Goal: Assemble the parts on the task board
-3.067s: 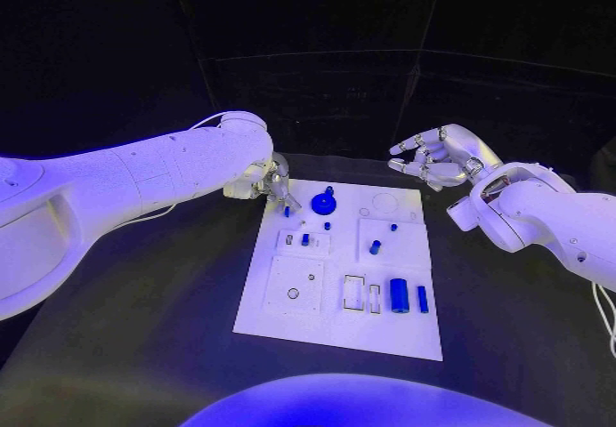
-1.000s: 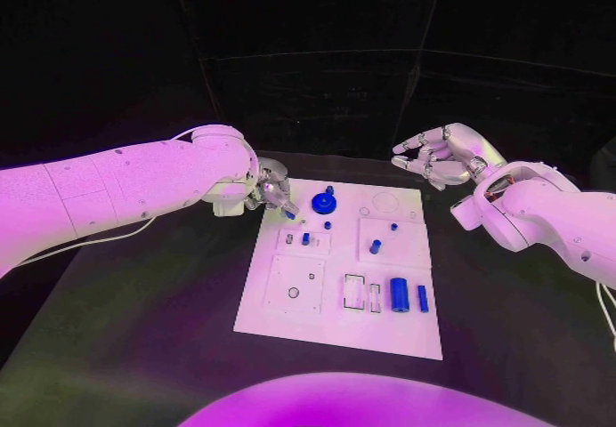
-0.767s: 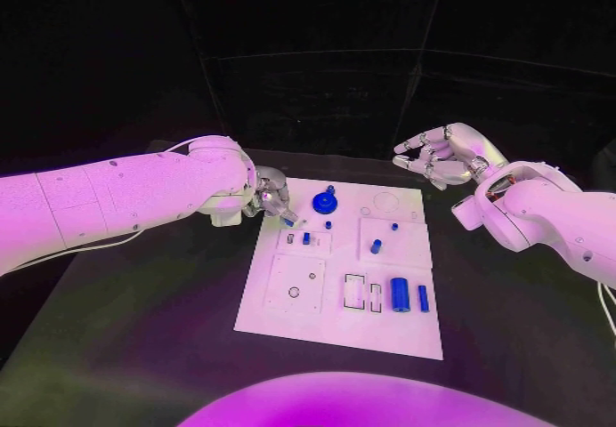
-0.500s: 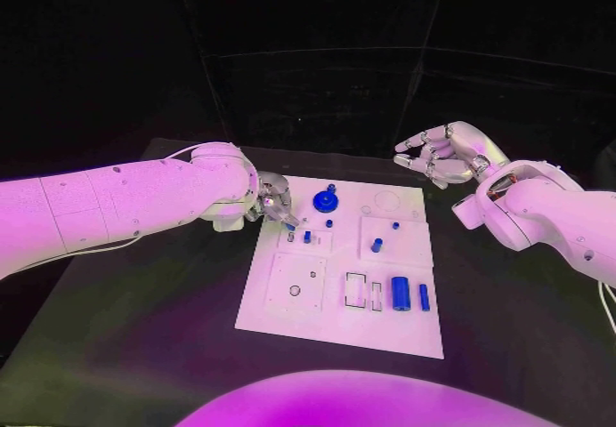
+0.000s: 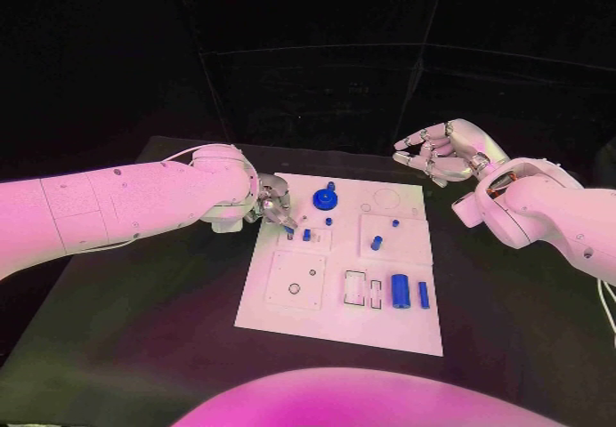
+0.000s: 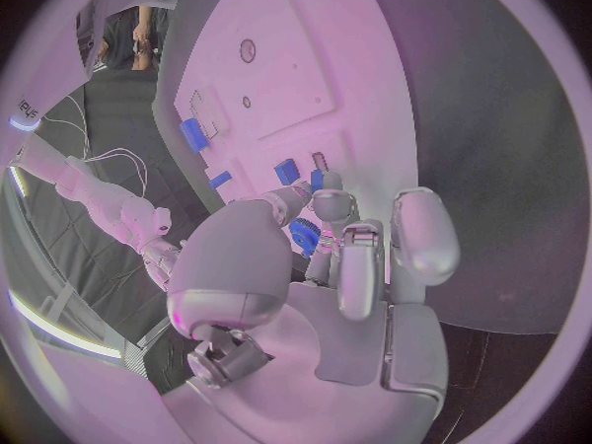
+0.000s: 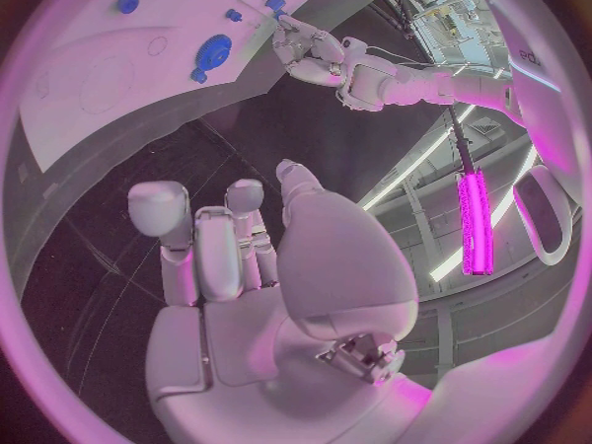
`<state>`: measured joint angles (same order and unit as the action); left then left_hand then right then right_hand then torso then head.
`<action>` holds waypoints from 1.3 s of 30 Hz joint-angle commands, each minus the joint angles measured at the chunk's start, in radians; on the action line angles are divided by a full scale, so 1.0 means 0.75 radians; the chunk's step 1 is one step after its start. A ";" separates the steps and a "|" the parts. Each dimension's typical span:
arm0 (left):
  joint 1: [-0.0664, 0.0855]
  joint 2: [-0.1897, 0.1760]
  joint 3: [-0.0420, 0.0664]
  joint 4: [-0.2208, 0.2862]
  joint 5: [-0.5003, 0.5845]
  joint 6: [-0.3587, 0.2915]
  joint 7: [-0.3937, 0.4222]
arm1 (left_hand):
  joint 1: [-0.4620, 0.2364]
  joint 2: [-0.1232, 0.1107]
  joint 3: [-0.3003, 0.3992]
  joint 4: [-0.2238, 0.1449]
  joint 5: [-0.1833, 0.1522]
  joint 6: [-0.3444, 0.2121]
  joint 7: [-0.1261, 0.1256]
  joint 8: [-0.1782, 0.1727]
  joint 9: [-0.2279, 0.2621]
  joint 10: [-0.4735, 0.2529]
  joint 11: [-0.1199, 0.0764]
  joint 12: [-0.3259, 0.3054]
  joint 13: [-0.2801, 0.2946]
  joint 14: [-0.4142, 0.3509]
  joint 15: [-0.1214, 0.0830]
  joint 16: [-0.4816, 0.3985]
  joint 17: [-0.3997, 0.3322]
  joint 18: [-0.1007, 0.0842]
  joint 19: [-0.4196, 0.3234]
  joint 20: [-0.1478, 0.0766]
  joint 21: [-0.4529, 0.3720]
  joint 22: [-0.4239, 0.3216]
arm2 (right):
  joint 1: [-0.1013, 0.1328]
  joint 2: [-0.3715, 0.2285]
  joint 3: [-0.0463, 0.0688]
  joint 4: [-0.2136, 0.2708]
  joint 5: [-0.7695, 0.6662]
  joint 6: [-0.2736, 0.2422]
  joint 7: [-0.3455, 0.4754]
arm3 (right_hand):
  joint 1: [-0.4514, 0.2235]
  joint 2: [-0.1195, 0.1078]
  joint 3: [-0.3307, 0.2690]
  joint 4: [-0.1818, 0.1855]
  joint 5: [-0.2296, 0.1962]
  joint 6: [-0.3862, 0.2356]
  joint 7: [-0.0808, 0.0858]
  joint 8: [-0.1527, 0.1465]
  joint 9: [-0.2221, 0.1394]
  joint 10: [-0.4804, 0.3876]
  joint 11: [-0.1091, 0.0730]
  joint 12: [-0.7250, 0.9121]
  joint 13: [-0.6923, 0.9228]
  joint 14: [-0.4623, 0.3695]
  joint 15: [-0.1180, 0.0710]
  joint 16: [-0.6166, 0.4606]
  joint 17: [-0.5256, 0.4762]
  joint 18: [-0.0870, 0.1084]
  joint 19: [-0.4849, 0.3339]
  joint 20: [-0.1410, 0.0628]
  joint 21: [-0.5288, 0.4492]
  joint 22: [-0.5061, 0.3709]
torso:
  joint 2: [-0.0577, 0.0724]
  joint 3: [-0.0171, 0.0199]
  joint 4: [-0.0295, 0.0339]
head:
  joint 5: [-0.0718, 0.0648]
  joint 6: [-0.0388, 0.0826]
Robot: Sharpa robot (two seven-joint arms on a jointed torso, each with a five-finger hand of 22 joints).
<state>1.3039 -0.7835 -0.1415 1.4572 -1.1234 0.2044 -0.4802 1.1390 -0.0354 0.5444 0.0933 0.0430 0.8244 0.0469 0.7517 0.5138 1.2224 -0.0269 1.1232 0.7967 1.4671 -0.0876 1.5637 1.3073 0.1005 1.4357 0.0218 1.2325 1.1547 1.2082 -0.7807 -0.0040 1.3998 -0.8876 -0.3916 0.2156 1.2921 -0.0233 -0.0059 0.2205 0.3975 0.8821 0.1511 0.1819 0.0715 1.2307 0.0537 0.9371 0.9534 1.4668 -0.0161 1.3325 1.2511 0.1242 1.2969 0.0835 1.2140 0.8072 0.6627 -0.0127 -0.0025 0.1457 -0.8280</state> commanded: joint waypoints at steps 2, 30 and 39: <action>0.000 0.002 0.000 0.006 -0.018 0.027 -0.009 | 0.016 0.002 0.166 -0.156 0.006 0.011 -0.001 0.007 0.001 0.012 -0.001 0.006 0.003 0.136 0.000 0.004 0.340 -0.014 0.008 -0.001 0.000 -0.001 | 0.002 0.001 0.001 0.002 0.005 0.008 0.012 | -0.009 0.000 0.002 0.006 -0.009 -0.006 -0.005 0.009 -0.002 -0.001 0.004 0.005 0.000 0.050 -0.010 -0.008 0.001 0.006 0.004 -0.005 -0.004 0.001 | -0.001 -0.0001 -0.0004 | -0.001 -0.003; -0.001 0.001 -0.006 0.015 -0.019 0.115 -0.027 | 0.015 -0.002 0.178 -0.159 0.007 0.014 -0.002 0.008 0.000 0.015 -0.002 0.006 0.005 0.135 0.000 0.002 0.337 -0.013 0.007 -0.002 -0.002 -0.004 | 0.002 0.002 0.001 -0.001 0.005 0.010 0.013 | -0.010 0.002 0.001 0.008 -0.009 -0.006 -0.006 0.010 -0.002 0.000 0.004 0.007 0.001 0.050 -0.010 -0.007 0.002 0.006 0.005 -0.005 -0.004 0.001 | -0.001 0.0003 0.0006 | -0.001 -0.007; -0.002 0.012 -0.006 0.004 -0.019 0.107 -0.032 | 0.005 -0.002 0.193 -0.155 0.007 0.018 -0.001 0.010 -0.001 0.017 -0.001 0.003 0.002 0.134 0.000 0.000 0.335 -0.012 0.005 -0.002 -0.008 -0.009 | 0.002 0.002 0.001 0.000 0.005 0.009 0.012 | -0.010 0.002 0.001 0.008 -0.009 -0.006 -0.006 0.010 -0.002 0.000 0.004 0.007 0.001 0.050 -0.010 -0.007 0.002 0.006 0.005 -0.005 -0.004 0.001 | -0.001 0.0004 0.0008 | -0.002 -0.009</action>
<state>1.3031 -0.7778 -0.1449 1.4609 -1.1332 0.2692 -0.4942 1.1439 -0.0361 0.5567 0.1035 0.0462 0.8311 0.0467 0.7552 0.5131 1.2293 -0.0267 1.1230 0.7994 1.4671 -0.0875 1.5637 1.3073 0.1006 1.4357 0.0218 1.2324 1.1491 1.2080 -0.7799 -0.0040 1.3986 -0.8869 -0.3889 0.2163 1.2922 -0.0233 -0.0060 0.2204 0.3976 0.8821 0.1511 0.1856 0.0715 1.2308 0.0537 0.9370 0.9534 1.4668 -0.0161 1.3326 1.2507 0.1241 1.2969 0.0835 1.2140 0.8073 0.6620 -0.0125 -0.0024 0.1450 -0.8330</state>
